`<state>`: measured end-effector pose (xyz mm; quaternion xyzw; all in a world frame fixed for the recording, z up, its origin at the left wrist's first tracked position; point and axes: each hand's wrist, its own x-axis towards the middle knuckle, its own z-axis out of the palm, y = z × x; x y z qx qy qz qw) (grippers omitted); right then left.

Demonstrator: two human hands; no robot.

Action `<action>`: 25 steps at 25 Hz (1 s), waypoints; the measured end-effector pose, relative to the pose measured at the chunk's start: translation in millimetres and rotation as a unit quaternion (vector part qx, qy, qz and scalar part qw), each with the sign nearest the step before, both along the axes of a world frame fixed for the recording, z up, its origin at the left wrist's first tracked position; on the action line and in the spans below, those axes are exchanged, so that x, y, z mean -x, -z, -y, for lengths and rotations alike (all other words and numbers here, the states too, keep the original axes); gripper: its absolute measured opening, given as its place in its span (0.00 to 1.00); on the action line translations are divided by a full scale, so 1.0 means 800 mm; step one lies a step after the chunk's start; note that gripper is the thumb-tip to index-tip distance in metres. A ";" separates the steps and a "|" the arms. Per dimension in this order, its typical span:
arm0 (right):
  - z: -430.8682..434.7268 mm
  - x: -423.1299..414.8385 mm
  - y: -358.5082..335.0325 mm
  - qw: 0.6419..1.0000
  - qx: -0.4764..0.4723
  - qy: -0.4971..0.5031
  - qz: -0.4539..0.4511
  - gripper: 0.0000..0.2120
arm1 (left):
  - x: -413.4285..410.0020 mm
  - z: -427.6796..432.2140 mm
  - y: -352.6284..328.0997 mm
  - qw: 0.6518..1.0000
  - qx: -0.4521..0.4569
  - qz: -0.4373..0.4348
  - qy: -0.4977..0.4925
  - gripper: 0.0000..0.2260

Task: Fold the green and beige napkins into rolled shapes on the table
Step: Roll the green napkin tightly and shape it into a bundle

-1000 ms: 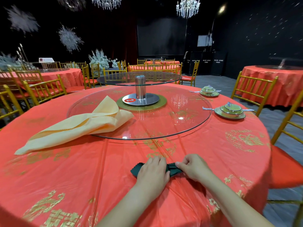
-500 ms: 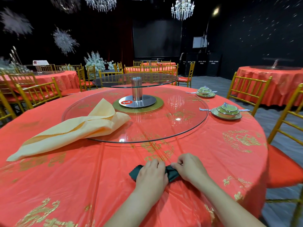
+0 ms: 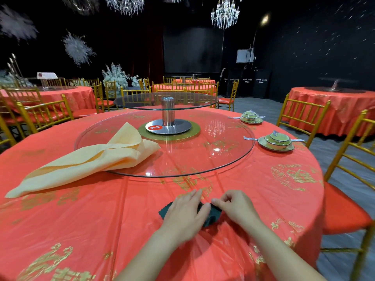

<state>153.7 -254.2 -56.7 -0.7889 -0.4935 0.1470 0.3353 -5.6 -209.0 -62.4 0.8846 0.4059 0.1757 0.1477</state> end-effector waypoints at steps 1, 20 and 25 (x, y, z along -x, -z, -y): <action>0.002 -0.001 -0.003 1.000 -0.006 0.000 -0.006 0.15 | 0.003 -0.002 -0.004 1.000 0.009 0.027 0.003 0.23; -0.010 0.010 0.018 0.995 0.032 -0.003 0.095 0.15 | 0.038 0.028 0.033 0.969 -0.213 -0.066 0.105 0.21; -0.010 0.013 0.012 0.998 -0.028 -0.046 0.031 0.10 | 0.035 0.028 0.020 0.978 -0.180 -0.040 0.093 0.19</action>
